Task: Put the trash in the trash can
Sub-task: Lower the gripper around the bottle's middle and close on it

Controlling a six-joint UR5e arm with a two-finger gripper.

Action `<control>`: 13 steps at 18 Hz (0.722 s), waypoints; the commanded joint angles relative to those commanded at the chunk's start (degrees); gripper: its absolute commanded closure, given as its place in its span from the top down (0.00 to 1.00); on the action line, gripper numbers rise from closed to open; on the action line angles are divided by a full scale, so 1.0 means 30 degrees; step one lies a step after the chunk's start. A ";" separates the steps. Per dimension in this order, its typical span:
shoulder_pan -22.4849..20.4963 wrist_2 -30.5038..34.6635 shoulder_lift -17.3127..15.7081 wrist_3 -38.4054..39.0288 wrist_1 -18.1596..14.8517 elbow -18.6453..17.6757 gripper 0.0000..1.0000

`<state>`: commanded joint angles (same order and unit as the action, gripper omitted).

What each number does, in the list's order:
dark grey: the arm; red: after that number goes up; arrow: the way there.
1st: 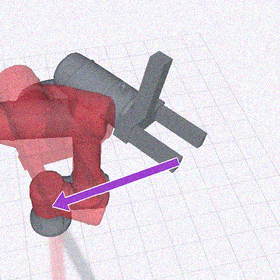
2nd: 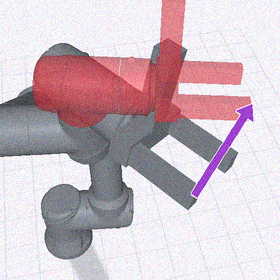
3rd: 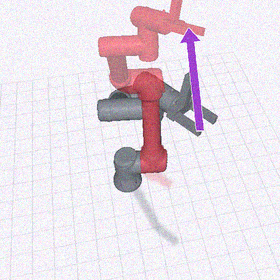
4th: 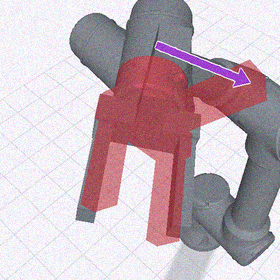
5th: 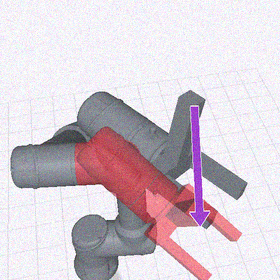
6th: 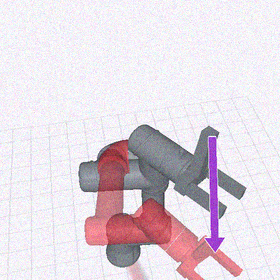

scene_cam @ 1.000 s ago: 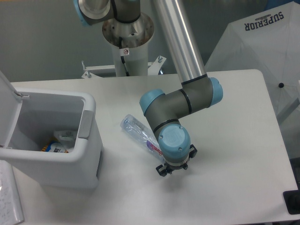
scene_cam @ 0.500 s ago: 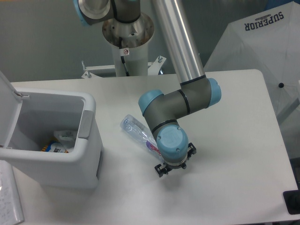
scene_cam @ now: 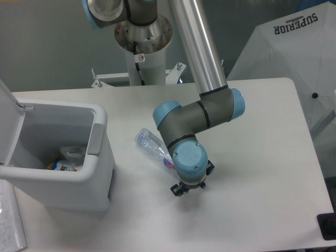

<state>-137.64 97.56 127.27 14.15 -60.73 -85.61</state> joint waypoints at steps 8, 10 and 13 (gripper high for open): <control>-0.0029 -0.0029 -0.0671 -0.0115 0.0029 0.0642 0.00; -0.0088 -0.0611 -0.1228 -0.0175 0.0029 0.1547 0.00; -0.0175 -0.2136 -0.1755 -0.0378 0.0058 0.3130 0.00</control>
<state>-138.16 91.15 122.00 13.01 -60.56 -76.21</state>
